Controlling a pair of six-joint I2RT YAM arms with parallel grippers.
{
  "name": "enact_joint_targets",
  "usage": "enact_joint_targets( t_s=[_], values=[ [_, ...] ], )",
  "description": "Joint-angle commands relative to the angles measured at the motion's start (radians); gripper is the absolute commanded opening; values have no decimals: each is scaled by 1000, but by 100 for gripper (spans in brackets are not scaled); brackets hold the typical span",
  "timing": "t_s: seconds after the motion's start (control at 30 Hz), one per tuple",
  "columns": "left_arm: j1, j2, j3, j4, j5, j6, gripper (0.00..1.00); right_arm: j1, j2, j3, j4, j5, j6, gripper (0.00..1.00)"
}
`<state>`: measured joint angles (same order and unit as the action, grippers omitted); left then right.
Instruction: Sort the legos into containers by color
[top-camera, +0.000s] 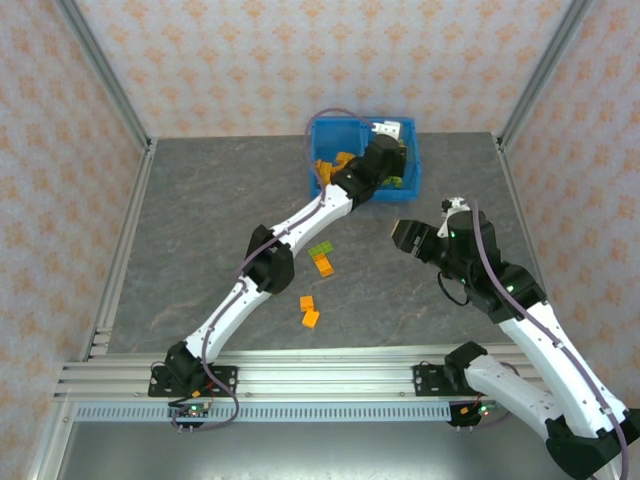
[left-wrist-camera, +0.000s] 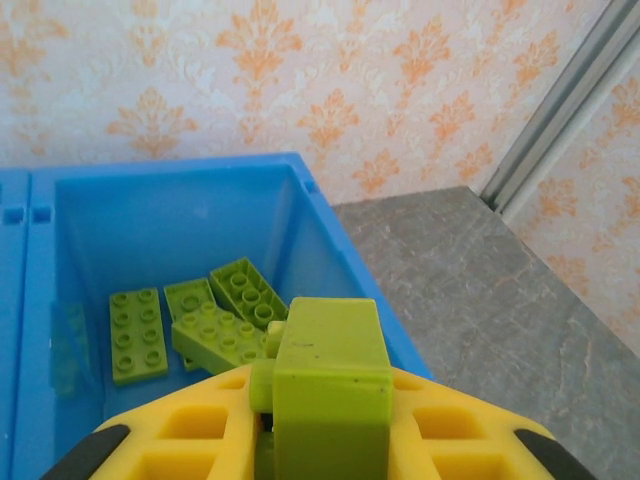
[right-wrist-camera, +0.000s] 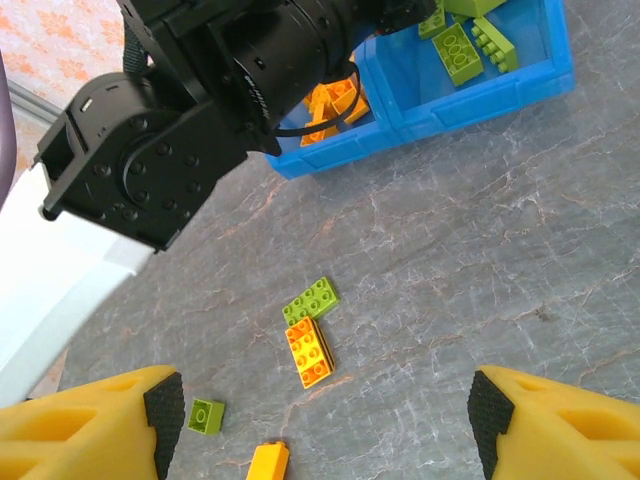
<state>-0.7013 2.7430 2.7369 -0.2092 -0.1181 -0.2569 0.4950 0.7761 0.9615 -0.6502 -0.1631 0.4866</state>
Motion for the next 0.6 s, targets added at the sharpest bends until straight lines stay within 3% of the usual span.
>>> enact_joint_targets(
  t_s=[0.0,0.1,0.33,0.57],
  values=[
    [0,6,26,125,-141,59,30,5,-17,4,-21,29,6,76],
    [-1,19,29,119,-149,52,44,6,-22,5,-30,29,2,76],
    [-6,0,95,37,-201,47,55,5,-40,5,-47,42,-2,76],
    [3,-268,75,-266,-143,-46,65,5,-26,-31,-46,73,-34,77]
  ],
)
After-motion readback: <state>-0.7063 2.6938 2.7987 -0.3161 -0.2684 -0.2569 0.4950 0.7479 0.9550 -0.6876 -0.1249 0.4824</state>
